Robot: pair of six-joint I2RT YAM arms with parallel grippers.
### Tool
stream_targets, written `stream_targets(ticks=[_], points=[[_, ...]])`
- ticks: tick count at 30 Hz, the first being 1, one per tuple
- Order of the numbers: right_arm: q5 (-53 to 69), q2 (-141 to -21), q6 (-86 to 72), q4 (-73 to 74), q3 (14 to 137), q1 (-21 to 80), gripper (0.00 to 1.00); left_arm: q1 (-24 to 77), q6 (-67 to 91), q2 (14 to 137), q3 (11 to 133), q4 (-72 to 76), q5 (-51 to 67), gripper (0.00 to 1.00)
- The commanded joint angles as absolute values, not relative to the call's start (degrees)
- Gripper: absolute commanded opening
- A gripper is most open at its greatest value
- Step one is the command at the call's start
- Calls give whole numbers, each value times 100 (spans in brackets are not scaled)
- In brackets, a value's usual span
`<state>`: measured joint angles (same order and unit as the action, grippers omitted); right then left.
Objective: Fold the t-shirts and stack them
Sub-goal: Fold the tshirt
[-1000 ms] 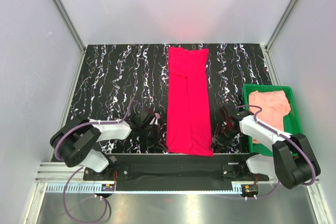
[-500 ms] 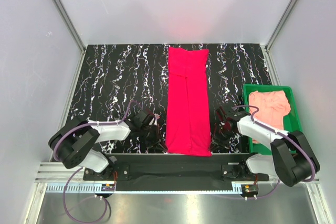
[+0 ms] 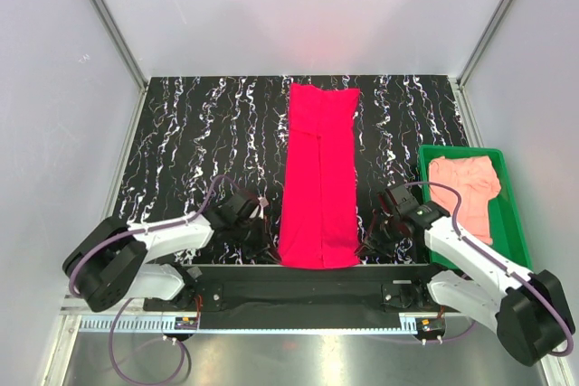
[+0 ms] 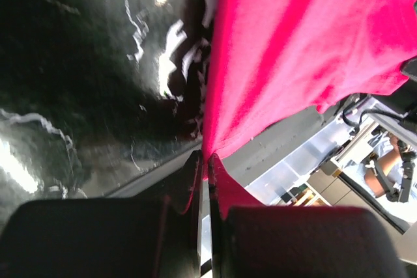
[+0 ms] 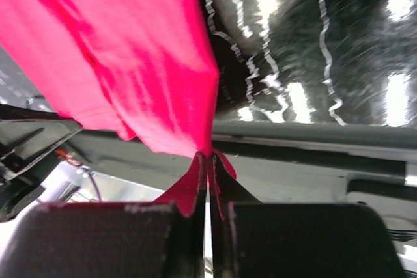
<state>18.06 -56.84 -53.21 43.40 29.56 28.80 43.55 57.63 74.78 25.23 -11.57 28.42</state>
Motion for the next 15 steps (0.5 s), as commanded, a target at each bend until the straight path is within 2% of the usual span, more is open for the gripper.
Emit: stream_targets(ticks=[1, 5, 10, 15], points=[[1845, -5528, -5678, 4412, 2944, 3006, 0, 4359, 5573, 7164, 2548, -1607, 2865, 0], [1793, -5599, -5722, 4289, 3128, 3015, 0, 4359, 5423, 7023, 3118, -2047, 2883, 0], [1319, -5923, -5529, 4368, 3936, 2997, 0, 4219, 5300, 7110, 3919, -2486, 2699, 0], [1283, -6853, -4906, 4342, 4858, 2524, 0, 3580, 4949, 7785, 5094, -2698, 2751, 0]])
